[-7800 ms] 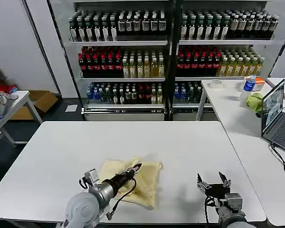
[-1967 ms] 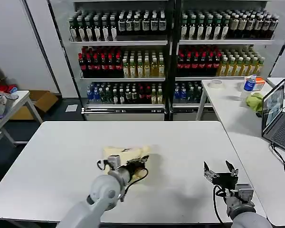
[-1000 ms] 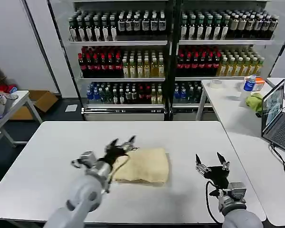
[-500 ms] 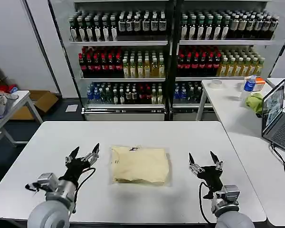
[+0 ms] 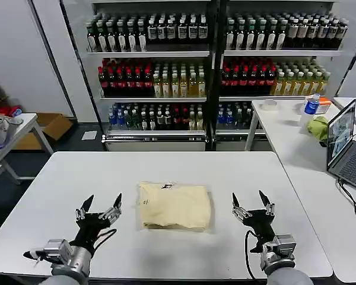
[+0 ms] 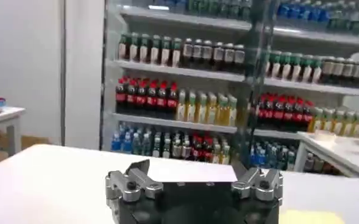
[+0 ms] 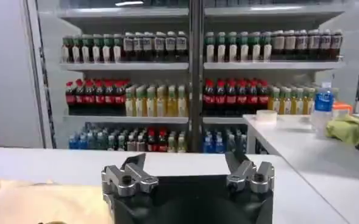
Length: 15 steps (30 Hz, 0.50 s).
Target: Fold and organize the clothes.
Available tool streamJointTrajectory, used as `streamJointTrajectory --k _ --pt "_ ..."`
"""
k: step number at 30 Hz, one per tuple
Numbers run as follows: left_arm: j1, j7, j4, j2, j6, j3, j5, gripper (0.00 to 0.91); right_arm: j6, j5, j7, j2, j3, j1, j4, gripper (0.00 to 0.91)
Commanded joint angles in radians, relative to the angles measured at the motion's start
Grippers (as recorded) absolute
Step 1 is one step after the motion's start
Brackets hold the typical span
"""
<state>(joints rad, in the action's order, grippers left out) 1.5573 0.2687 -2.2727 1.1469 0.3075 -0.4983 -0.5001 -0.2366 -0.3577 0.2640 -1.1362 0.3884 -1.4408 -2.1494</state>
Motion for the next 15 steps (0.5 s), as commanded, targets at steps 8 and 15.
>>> streamJointTrajectory --k 8,15 --pt "0.019 -0.048 0.043 -0.071 0.258 0.182 0.243 0.907 -0.002 0.006 0.005 0.005 -0.001 -0.019 -0.009 0.907" --pt "-0.002 -0.064 0.098 -0.062 0.273 0.305 0.293 0.907 -0.006 0.003 0.006 0.015 0.018 -0.033 -0.015 0.907"
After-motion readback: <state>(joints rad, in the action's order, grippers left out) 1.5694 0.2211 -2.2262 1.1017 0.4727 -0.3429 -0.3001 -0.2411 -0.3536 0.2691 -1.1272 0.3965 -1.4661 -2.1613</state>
